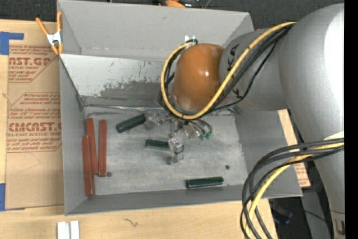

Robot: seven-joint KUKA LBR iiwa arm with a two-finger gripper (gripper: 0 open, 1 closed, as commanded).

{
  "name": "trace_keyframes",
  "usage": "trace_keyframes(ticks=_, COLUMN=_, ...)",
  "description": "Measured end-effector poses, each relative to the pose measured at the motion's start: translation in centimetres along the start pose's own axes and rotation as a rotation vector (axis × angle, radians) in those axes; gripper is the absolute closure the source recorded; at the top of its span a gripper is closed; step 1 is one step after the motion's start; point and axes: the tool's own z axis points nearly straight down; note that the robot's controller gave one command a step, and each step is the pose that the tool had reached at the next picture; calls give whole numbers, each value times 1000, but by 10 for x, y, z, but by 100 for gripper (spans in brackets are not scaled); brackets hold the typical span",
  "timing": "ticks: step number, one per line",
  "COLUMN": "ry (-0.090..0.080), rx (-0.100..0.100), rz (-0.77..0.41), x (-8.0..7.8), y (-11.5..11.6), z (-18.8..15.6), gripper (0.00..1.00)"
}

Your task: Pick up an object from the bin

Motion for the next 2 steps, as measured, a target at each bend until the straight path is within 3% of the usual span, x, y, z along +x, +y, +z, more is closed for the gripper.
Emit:
trace_keyframes(ticks=1, ry=-2, rx=0, rz=1, x=-1, y=0, z=-3, gripper=100)
trace_keyframes(ticks=2, ry=-7, rx=6, rz=-226, x=45, y=-54, z=-153, gripper=100)
